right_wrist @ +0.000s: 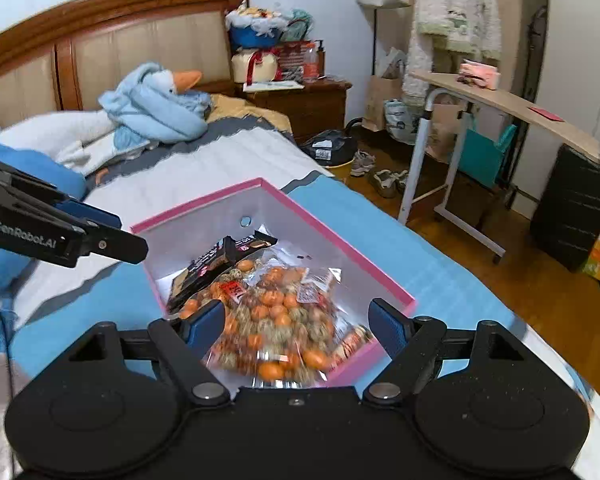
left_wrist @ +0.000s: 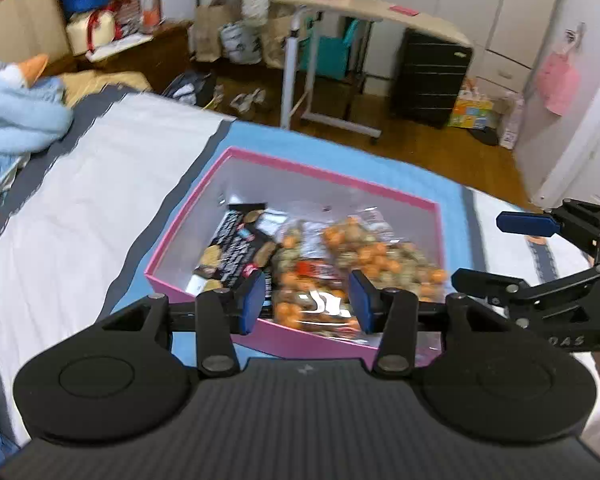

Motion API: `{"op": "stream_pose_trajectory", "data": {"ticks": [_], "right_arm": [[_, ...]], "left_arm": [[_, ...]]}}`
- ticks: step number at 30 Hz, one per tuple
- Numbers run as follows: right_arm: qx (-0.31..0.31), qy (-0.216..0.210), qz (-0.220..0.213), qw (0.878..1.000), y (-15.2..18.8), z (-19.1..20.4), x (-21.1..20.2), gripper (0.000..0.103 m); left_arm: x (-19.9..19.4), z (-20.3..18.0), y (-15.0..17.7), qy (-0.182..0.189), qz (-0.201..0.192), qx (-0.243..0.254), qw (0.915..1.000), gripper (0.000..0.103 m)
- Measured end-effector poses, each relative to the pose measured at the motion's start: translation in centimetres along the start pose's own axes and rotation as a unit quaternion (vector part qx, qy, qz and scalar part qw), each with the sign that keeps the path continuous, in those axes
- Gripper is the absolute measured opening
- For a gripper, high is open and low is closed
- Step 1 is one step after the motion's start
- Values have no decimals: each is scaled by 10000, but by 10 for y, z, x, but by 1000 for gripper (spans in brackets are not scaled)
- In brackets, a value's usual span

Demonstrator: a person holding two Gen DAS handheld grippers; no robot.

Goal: Organize snacks

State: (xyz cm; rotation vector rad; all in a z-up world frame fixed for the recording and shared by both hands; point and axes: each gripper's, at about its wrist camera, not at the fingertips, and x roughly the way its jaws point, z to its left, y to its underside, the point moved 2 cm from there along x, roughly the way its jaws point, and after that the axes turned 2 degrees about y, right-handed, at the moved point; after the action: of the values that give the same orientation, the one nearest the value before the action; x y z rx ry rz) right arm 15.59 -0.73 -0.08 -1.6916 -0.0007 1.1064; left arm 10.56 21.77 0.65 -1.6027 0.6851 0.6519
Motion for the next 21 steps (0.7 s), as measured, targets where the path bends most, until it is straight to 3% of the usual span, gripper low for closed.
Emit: {"op": "stream_pose_trajectory", "data": {"ticks": [9, 21], "right_arm": [[223, 583, -218, 9978, 27, -22, -84, 82], [878, 1035, -527, 9893, 68, -21, -161, 83]], "left_arm": [[-44, -64, 12, 449, 42, 663, 9968, 52], [-81, -110, 39, 642, -212, 1286, 9894, 60]]}}
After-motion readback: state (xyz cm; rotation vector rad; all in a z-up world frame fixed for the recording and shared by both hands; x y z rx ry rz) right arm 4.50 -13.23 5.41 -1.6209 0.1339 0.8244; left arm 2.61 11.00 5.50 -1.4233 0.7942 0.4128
